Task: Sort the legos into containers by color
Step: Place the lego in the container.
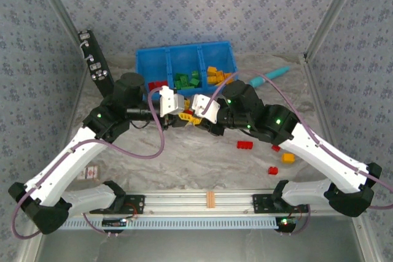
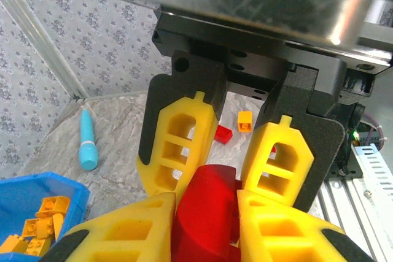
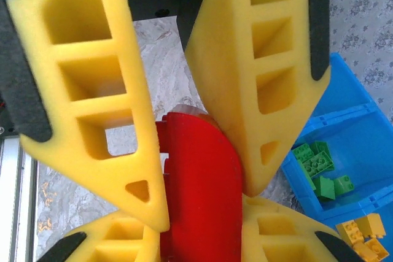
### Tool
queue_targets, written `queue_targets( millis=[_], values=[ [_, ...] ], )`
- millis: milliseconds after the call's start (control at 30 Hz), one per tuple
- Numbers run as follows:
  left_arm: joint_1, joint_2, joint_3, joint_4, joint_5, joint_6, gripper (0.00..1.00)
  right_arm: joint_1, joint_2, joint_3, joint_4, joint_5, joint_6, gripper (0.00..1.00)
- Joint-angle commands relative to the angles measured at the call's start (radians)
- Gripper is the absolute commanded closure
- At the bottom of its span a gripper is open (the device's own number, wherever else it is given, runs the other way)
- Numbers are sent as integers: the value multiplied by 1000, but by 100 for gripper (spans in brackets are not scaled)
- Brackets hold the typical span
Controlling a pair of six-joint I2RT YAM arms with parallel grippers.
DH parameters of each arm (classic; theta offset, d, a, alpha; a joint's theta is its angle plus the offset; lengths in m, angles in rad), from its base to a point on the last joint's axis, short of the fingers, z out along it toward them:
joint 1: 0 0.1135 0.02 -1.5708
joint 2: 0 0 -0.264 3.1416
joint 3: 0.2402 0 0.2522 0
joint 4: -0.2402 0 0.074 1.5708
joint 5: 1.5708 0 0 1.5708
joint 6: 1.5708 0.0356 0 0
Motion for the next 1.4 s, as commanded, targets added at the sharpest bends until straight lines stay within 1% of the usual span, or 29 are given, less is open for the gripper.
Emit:
queue_targets(
  millis=[0, 67, 100, 167, 200, 267, 300, 333, 367, 467, 533, 600, 667, 700, 733, 800, 833, 933, 1000, 1033, 1100, 1133, 1167, 1200, 1267, 1300, 1367],
  values=[
    [-2, -2, 30, -7, -65, 0, 83, 3, -18, 19, 24, 5, 3, 76],
    [-1, -8, 24, 12, -129, 0, 85, -3, -28, 10, 23, 8, 2, 75],
    [3, -8, 25, 19, -159, 0, 86, -6, -35, 3, 23, 9, 2, 70],
    [18, 1, 31, 31, -199, -9, 88, -18, -54, -11, 20, 10, 4, 63],
    [28, 10, 40, 34, -211, -15, 89, -29, -63, -19, 17, 12, 7, 58],
    [47, 26, 55, 35, -246, -22, 89, -52, -82, -26, 3, 1, 13, 39],
    [59, 36, 63, 36, -271, -27, 90, -60, -95, -27, -5, -5, 20, 3],
    [75, 46, 70, 37, -292, -27, 90, -66, -111, -30, -15, -19, 31, 0],
    [91, 53, 73, 43, -314, -31, 90, -68, -127, -32, -25, -28, 36, 0],
    [148, 98, 88, 52, -398, -41, 90, -57, -208, -52, -46, 42, 70, 0],
    [187, 141, 102, 49, -465, -44, 90, -55, -283, -64, -45, 151, 129, 0],
    [223, 186, 108, 64, -541, -60, 90, -56, -352, -78, -27, 287, 232, 0],
    [264, 233, 113, 86, -614, -87, 90, -63, -404, -83, -37, 476, 390, 0],
    [289, 260, 119, 99, -651, -104, 90, -73, -418, -73, -64, 590, 464, 0],
    [317, 289, 126, 110, -671, -123, 90, -89, -427, -61, -84, 671, 492, 0],
    [369, 353, 149, 126, -702, -168, 90, -125, -440, -48, -119, 711, 493, 0],
    [392, 392, 168, 128, -707, -188, 90, -145, -450, -48, -131, 701, 487, 0],
    [429, 518, 246, 120, -721, -219, 90, -222, -475, -111, -79, 640, 458, 1],
    [439, 610, 317, 94, -739, -217, 90, -301, -465, -125, -90, 563, 476, 1],
    [446, 660, 360, 77, -742, -222, 91, -364, -448, -121, -114, 533, 512, 1],
    [461, 752, 439, 49, -751, -248, 91, -511, -402, -112, -176, 399, 581, 1],
    [467, 798, 484, 31, -749, -265, 92, -609, -373, -110, -210, 322, 645, 3],
    [474, 841, 527, 11, -746, -283, 92, -716, -345, -119, -233, 195, 694, 6],
    [475, 873, 560, -5, -747, -294, 93, -811, -325, -138, -249, 102, 736, 8],
    [476, 936, 617, -25, -753, -301, 93, -994, -291, -218, -223, -145, 821, 10],
    [476, 955, 633, -27, -759, -304, 93, -1041, -287, -255, -207, -206, 824, 8],
    [478, 1005, 676, -56, -769, -314, 93, -1093, -296, -356, -169, -259, 847, 9]
  ],
)
